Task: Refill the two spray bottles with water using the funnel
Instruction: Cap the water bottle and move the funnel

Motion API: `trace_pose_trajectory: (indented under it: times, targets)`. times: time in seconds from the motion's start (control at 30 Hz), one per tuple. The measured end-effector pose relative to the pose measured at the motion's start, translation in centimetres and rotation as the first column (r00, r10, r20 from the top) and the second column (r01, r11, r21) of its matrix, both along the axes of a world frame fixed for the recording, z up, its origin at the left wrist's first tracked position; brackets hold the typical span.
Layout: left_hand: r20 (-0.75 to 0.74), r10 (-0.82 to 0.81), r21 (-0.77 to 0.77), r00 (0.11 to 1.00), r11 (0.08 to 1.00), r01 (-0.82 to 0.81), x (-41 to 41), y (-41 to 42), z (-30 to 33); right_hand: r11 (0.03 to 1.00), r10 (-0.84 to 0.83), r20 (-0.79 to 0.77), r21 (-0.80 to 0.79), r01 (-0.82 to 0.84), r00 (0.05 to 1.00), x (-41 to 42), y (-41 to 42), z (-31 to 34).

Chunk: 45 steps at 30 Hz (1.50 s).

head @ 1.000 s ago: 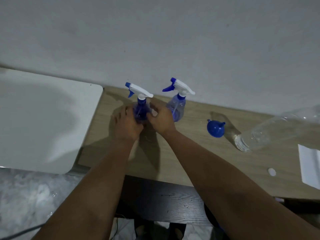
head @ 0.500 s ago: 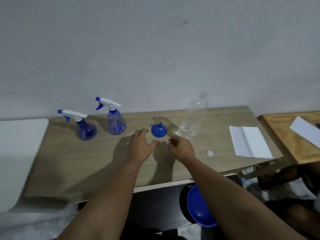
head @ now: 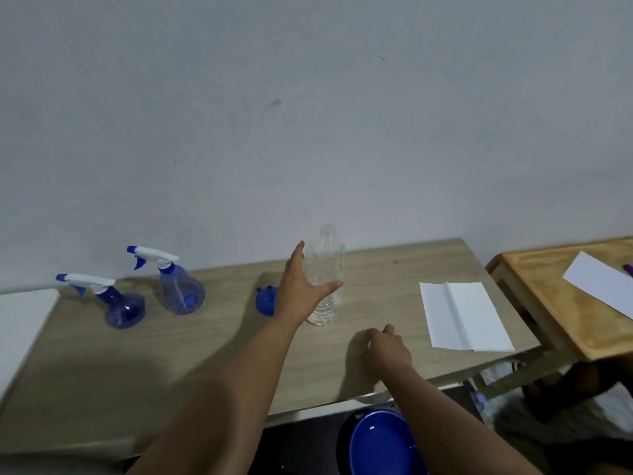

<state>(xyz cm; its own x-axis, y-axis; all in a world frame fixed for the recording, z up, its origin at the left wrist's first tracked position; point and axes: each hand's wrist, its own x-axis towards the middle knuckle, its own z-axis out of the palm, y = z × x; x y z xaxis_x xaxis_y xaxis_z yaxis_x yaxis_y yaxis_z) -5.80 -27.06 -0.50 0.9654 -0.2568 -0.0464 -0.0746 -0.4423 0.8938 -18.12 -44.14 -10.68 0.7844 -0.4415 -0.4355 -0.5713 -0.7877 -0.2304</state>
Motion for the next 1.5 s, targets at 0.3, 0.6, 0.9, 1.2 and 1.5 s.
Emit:
trace_pose_trajectory:
  times: [0.3,0.6,0.9,1.2,1.5]
  targets:
    - [-0.035,0.009,-0.045,0.999,0.999,-0.011,0.4,-0.9,0.6,0.998,-0.011,0.109,0.07,0.003,0.994,0.2,-1.7,0.0]
    - [-0.049,0.01,-0.044,0.999,0.999,-0.012,-0.6,-1.2,1.3,0.824,-0.403,0.441,0.557,0.109,0.802,9.5,-5.0,12.2]
    - [-0.075,0.009,-0.023,0.997,1.0,-0.011,-0.3,-1.7,1.4,0.832,-0.023,0.72,0.399,-0.386,0.694,11.4,-1.4,22.9]
    - [-0.102,0.016,-0.035,0.995,0.999,-0.02,-0.3,-1.5,1.3,0.878,0.131,0.643,0.279,-0.39,0.754,11.3,-0.1,22.3]
    - [-0.114,0.0,-0.024,0.993,1.0,-0.003,-0.6,-1.5,1.3,0.941,0.111,0.664,0.169,-0.292,0.74,11.5,1.2,21.6]
